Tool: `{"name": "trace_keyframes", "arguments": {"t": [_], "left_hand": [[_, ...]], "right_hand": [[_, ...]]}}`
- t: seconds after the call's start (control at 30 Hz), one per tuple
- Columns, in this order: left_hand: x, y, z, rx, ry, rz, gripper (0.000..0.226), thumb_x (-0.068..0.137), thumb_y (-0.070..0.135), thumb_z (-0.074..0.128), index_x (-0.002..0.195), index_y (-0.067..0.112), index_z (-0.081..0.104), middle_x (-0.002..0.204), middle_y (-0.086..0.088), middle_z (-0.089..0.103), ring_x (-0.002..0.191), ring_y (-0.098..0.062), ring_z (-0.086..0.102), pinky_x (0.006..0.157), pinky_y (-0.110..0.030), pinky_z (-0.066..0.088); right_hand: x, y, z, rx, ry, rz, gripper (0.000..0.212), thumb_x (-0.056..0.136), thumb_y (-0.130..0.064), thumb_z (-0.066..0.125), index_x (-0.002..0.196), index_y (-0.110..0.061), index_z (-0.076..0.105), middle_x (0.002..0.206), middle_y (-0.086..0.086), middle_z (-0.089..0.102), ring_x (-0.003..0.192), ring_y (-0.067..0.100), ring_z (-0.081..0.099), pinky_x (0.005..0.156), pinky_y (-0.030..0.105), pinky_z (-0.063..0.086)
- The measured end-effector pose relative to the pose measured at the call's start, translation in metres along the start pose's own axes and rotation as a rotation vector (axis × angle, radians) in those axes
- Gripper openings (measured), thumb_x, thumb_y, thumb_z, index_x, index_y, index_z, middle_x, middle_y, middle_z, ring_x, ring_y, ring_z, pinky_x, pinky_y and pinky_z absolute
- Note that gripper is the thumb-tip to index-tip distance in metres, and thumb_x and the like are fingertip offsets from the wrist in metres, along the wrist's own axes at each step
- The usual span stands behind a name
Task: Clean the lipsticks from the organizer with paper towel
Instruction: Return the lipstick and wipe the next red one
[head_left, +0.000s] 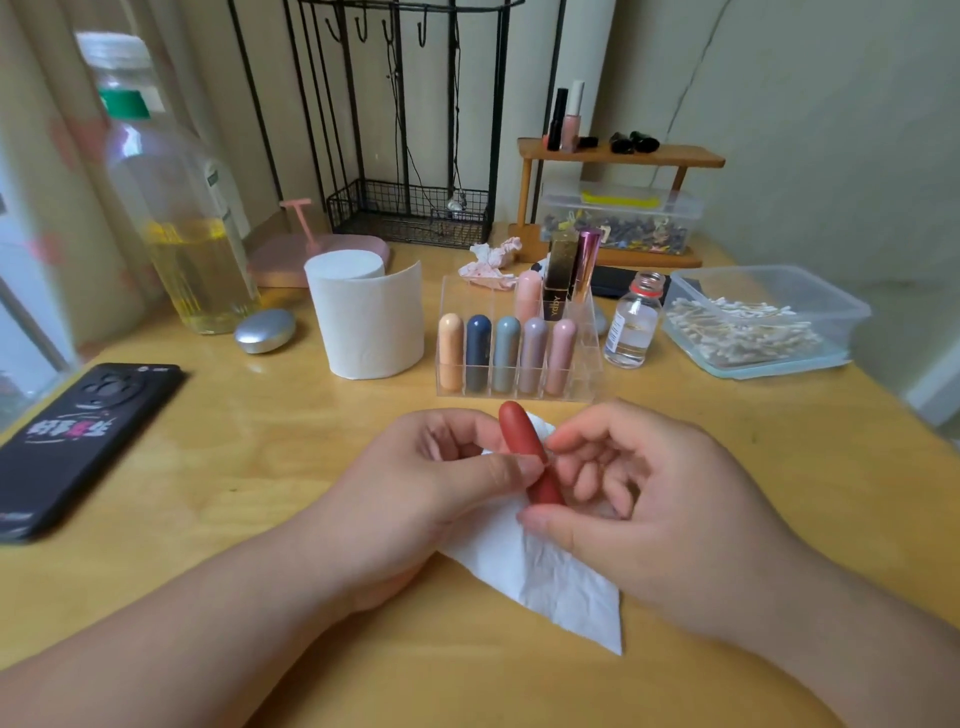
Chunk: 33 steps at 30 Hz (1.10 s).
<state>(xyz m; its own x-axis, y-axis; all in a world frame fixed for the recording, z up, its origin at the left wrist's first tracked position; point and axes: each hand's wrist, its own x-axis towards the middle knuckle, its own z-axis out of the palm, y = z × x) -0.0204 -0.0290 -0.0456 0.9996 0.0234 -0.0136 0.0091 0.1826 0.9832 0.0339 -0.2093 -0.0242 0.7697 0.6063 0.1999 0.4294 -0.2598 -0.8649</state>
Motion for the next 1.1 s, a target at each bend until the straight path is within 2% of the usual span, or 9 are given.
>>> {"name": "trace_keyframes", "arguments": {"t": [0.2,0.37,0.53,0.67,0.77,0.87,0.93,1.0,1.1], "left_hand": [[-0.001,0.003,0.002,0.150,0.021,0.079,0.023,0.087,0.025,0.068,0.092,0.003,0.068,0.101,-0.030,0.068,0.091,-0.032,0.062,0.092,-0.057,0.047],[-0.001,0.003,0.002,0.109,-0.012,0.088,0.026,0.090,0.024,0.065,0.099,0.000,0.069,0.097,-0.018,0.071,0.091,-0.028,0.065,0.093,-0.048,0.049],[-0.001,0.003,0.006,0.081,-0.009,0.106,0.035,0.092,0.027,0.065,0.090,-0.008,0.064,0.089,-0.028,0.067,0.083,-0.029,0.060,0.083,-0.044,0.048],[0.002,0.007,0.004,-0.078,0.233,0.138,0.041,0.093,0.026,0.064,0.090,-0.015,0.062,0.077,-0.029,0.065,0.065,-0.029,0.062,0.060,-0.027,0.052],[0.005,0.006,-0.001,-0.154,0.220,0.031,0.049,0.089,0.028,0.072,0.100,-0.018,0.059,0.093,-0.042,0.061,0.083,-0.039,0.057,0.078,-0.043,0.047],[0.004,0.003,-0.004,-0.250,0.047,-0.112,0.039,0.090,0.028,0.066,0.098,-0.010,0.063,0.090,-0.032,0.063,0.080,-0.034,0.062,0.075,-0.039,0.053],[0.002,0.006,-0.004,-0.333,-0.063,-0.152,0.032,0.090,0.031,0.061,0.084,0.000,0.067,0.086,-0.023,0.065,0.077,-0.032,0.064,0.075,-0.037,0.056],[0.002,0.007,-0.006,-0.401,-0.113,-0.193,0.032,0.091,0.033,0.059,0.082,0.004,0.066,0.098,-0.023,0.063,0.092,-0.036,0.062,0.092,-0.047,0.050],[0.005,0.003,-0.009,-0.467,-0.196,-0.277,0.044,0.096,0.034,0.057,0.109,-0.007,0.051,0.121,-0.029,0.050,0.115,-0.041,0.047,0.114,-0.060,0.025]], "right_hand": [[0.002,0.007,-0.001,-0.072,0.024,0.050,0.017,0.074,-0.015,0.084,0.082,-0.024,0.073,0.061,0.003,0.056,0.057,0.006,0.048,0.059,0.027,0.048],[-0.001,0.001,-0.003,-0.100,-0.069,0.068,0.009,0.082,-0.023,0.078,0.078,-0.019,0.070,0.056,-0.008,0.040,0.056,0.014,0.038,0.055,0.043,0.043],[-0.003,-0.008,-0.002,-0.041,-0.125,0.112,0.011,0.086,-0.016,0.073,0.076,-0.018,0.069,0.049,-0.016,0.047,0.051,0.003,0.043,0.055,0.034,0.048],[-0.004,-0.005,-0.001,-0.155,-0.125,0.147,0.014,0.083,-0.020,0.077,0.073,-0.015,0.067,0.046,-0.014,0.042,0.047,0.004,0.035,0.049,0.025,0.036],[-0.001,0.000,-0.012,-0.163,-0.086,0.110,0.014,0.077,-0.029,0.082,0.079,-0.022,0.070,0.054,-0.012,0.048,0.052,0.011,0.040,0.052,0.037,0.039],[0.008,0.005,-0.029,0.030,-0.103,0.071,0.024,0.070,-0.032,0.083,0.088,-0.019,0.074,0.089,-0.006,0.072,0.072,0.029,0.060,0.065,0.047,0.050],[0.011,0.010,-0.036,0.319,-0.185,0.099,0.027,0.071,-0.020,0.080,0.093,-0.005,0.074,0.109,0.008,0.073,0.094,0.022,0.068,0.074,0.030,0.054],[0.011,0.012,-0.035,0.488,-0.316,0.132,0.025,0.073,-0.018,0.077,0.091,0.000,0.074,0.101,0.016,0.073,0.087,0.018,0.067,0.073,0.021,0.052],[0.009,0.016,-0.027,0.577,-0.401,0.159,0.016,0.074,-0.014,0.078,0.087,-0.005,0.075,0.085,0.011,0.071,0.079,0.018,0.067,0.073,0.023,0.053]]}}
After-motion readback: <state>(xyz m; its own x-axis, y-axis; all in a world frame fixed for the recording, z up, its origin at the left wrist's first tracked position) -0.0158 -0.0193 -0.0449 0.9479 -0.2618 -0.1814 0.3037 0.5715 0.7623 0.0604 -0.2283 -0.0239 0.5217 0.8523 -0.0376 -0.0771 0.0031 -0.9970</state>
